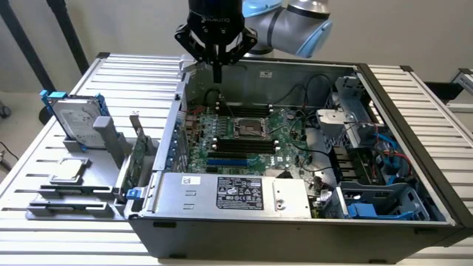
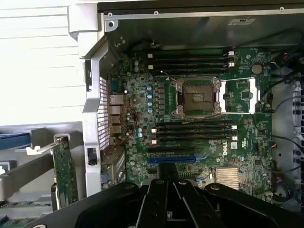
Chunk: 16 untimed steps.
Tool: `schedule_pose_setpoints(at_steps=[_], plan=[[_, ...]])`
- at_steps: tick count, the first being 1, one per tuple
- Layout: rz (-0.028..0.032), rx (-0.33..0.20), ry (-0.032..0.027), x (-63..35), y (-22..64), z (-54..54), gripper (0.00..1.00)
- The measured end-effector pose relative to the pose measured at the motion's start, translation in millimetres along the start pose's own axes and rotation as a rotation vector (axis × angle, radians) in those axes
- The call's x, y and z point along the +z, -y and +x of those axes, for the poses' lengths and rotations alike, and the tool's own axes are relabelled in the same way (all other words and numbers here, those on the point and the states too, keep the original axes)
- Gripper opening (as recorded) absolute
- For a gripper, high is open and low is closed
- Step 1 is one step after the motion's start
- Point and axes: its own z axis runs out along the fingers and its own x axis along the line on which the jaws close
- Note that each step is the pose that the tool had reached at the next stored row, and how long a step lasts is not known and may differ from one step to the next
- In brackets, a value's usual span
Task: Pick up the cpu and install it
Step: 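Reach for the cpu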
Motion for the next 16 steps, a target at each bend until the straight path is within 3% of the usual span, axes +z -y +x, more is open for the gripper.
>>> schedule_pose_setpoints(at_steps=[2,16], plan=[[0.0004,0.000,-0.0002,-0.3,0.8,5.1,0.11],[0.0000,0.000,0.0000,-1.7,8.6,68.5,0.11]])
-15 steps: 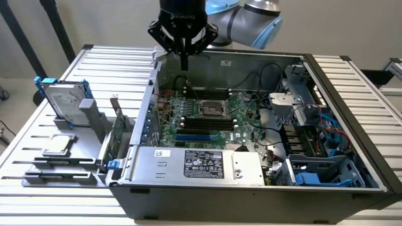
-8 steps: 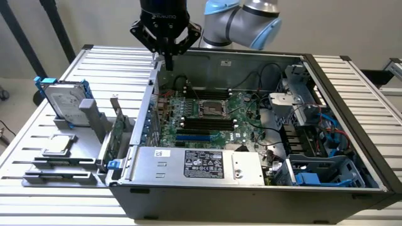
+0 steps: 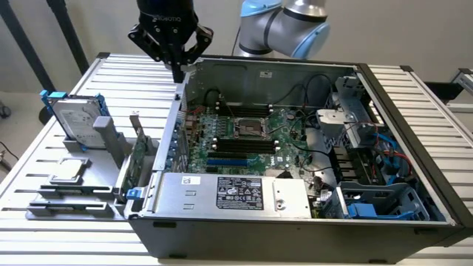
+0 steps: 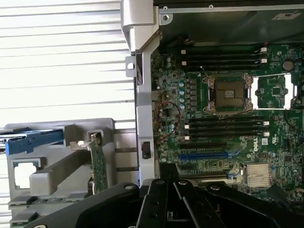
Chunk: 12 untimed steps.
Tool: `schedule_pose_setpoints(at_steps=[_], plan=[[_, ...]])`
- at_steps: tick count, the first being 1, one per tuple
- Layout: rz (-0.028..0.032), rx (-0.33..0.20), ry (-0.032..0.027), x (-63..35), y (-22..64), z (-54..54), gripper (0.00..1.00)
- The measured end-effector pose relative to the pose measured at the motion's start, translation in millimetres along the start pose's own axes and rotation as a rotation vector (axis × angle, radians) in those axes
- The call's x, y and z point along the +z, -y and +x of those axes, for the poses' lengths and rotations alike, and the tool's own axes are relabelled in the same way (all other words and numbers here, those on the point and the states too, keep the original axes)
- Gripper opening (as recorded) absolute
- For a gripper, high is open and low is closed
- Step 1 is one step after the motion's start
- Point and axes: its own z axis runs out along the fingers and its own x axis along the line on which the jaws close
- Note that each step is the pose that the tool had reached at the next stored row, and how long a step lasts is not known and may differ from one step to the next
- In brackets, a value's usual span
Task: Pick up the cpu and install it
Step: 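Reach for the cpu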
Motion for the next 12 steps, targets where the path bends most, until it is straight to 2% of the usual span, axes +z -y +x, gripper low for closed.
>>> schedule_pose_setpoints(at_steps=[12], plan=[[0.0000,0.000,0.0002,-1.3,6.1,54.2,0.11]])
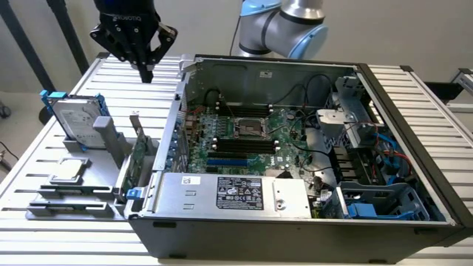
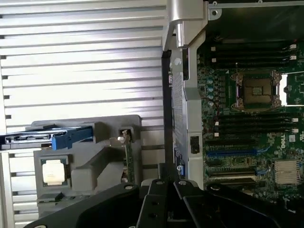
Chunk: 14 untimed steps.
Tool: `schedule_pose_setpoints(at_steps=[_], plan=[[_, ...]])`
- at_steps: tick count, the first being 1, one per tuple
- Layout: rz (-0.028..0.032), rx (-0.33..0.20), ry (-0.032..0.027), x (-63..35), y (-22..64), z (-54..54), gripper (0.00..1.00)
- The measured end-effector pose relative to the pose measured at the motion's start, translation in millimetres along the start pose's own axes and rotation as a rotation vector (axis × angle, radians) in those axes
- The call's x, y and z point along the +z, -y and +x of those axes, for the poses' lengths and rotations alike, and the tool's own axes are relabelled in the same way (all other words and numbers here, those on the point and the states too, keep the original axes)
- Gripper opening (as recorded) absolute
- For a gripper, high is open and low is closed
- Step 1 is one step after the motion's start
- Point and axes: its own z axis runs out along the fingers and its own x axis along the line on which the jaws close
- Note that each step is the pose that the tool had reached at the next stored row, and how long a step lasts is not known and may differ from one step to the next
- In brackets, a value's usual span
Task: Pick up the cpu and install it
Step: 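Reach for the cpu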
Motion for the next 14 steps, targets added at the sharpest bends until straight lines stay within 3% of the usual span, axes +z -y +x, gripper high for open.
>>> schedule_pose_setpoints(at_steps=[14], plan=[[0.0026,0.000,0.0001,-1.0,6.5,63.5,0.11]])
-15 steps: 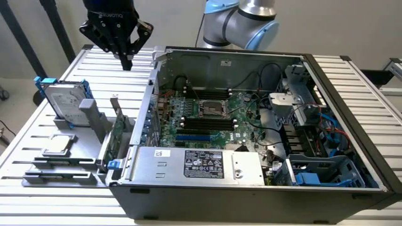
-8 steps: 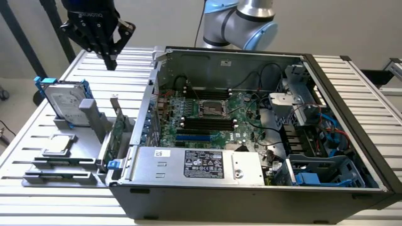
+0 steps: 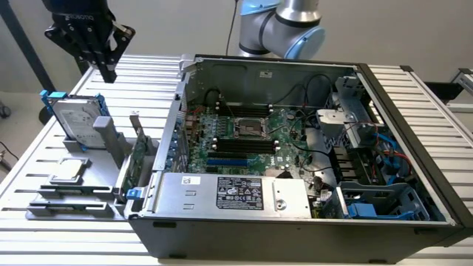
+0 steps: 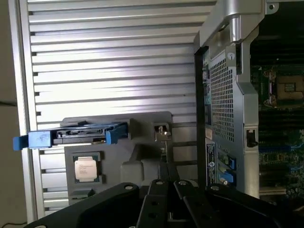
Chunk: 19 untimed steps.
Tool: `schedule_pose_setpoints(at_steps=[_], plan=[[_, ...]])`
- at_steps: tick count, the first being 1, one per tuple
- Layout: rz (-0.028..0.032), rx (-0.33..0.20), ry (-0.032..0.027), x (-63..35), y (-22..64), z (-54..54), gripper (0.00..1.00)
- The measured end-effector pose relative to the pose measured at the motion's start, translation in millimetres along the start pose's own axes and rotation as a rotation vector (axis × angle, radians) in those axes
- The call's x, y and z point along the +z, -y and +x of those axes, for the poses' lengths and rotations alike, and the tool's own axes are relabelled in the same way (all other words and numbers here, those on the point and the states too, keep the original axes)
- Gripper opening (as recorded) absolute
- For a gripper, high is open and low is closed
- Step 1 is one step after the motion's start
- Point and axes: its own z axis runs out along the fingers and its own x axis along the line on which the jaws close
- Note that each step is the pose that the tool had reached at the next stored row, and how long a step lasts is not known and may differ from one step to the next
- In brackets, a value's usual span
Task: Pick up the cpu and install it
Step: 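Reach for the cpu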
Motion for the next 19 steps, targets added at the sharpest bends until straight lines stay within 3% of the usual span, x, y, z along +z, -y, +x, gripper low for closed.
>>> schedule_pose_setpoints(at_steps=[19], plan=[[0.0141,0.000,0.0010,8.9,11.2,85.9,0.11]])
